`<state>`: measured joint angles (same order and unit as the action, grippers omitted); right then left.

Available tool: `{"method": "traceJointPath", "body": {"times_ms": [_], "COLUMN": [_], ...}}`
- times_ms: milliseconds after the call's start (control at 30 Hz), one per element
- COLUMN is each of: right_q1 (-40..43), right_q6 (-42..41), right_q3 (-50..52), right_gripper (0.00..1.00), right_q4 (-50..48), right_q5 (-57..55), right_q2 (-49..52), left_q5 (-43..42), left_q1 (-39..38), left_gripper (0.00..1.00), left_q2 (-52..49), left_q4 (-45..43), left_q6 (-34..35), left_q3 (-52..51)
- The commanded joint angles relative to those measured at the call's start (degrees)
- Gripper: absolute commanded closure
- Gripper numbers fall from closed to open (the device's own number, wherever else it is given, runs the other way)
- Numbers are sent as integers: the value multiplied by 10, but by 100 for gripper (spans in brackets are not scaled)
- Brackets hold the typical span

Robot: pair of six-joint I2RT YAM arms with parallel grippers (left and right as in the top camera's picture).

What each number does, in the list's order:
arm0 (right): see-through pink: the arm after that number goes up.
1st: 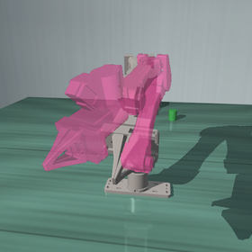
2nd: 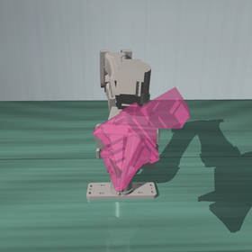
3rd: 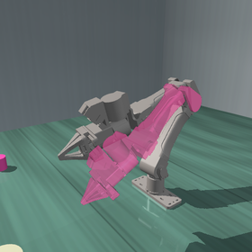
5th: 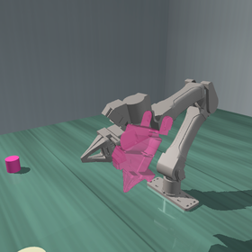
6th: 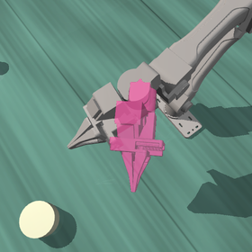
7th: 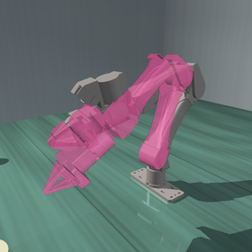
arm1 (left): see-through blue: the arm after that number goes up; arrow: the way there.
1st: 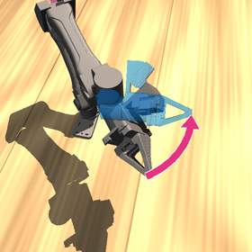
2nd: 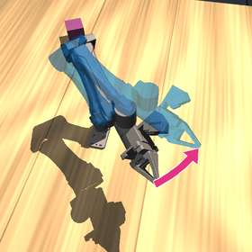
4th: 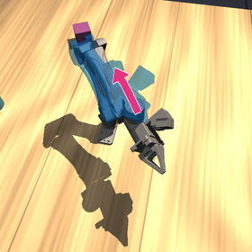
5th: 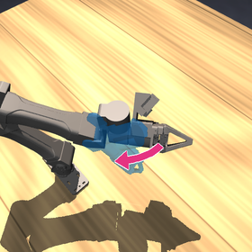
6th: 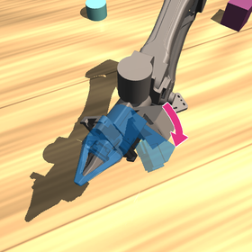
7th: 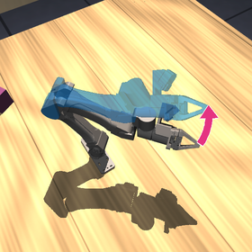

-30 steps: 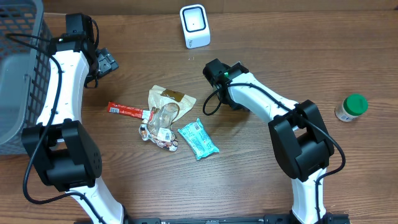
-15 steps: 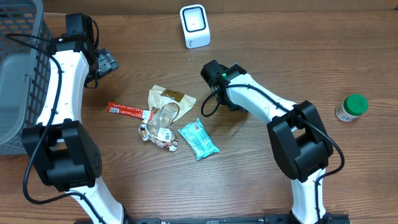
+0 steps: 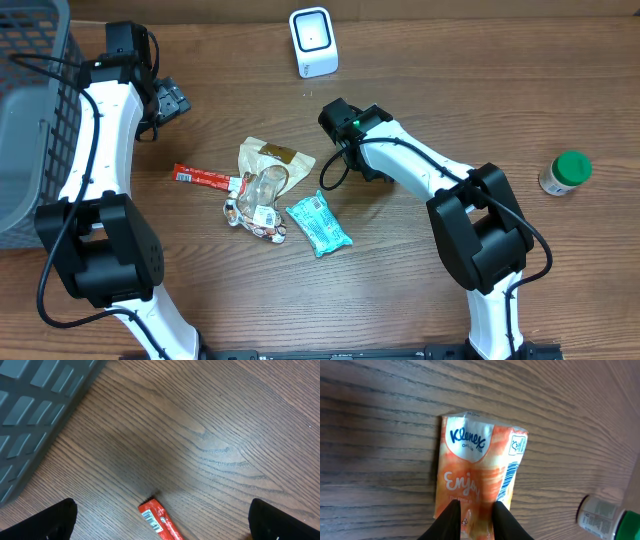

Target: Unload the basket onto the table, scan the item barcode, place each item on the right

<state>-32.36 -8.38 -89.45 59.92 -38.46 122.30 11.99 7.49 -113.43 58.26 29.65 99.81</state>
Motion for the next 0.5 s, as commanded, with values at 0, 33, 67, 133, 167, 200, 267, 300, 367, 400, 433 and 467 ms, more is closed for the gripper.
{"method": "traceJointPath", "body": {"times_ms": [0, 33, 67, 133, 167, 200, 267, 300, 367, 400, 433, 467], "right_q1": [-3, -3, -3, -3, -3, -3, -3, -3, -3, -3, -3, -3], "right_q6": [-6, -6, -6, -6, -6, -6, -6, -6, -6, -6, -6, -6], "right_q3": [3, 3, 3, 3, 3, 3, 3, 3, 0, -1, -3, -4], "right_gripper": [77, 77, 77, 77, 77, 76, 76, 76, 76, 76, 76, 76], "right_q4": [-6, -8, -10, -12, -14, -15, -16, -17, -16, -16, -16, -16], "right_q5": [15, 16, 18, 26, 31, 33, 33, 33, 33, 33, 33, 33], "right_q2": [-17, -17, -17, -17, -18, -18, -18, -18, -18, -18, -18, -18], "left_q5": [-2, -2, -2, -2, -2, -2, -2, -2, -2, -2, -2, -2], "left_q1": [-4, -4, -4, -4, -4, -4, -4, -4, -4, -4, -4, -4], "left_gripper": [0, 0, 0, 0, 0, 0, 0, 0, 0, 0, 0, 0], "left_q2": [3, 3, 3, 3, 3, 3, 3, 3, 3, 3, 3, 3], "left_q4": [0, 0, 0, 0, 0, 0, -1, 0, 0, 0, 0, 0], "left_q6": [3, 4, 4, 4, 4, 4, 4, 4, 4, 3, 4, 3], "left_q3": [13, 13, 13, 13, 13, 13, 13, 13, 13, 13, 13, 13]}}
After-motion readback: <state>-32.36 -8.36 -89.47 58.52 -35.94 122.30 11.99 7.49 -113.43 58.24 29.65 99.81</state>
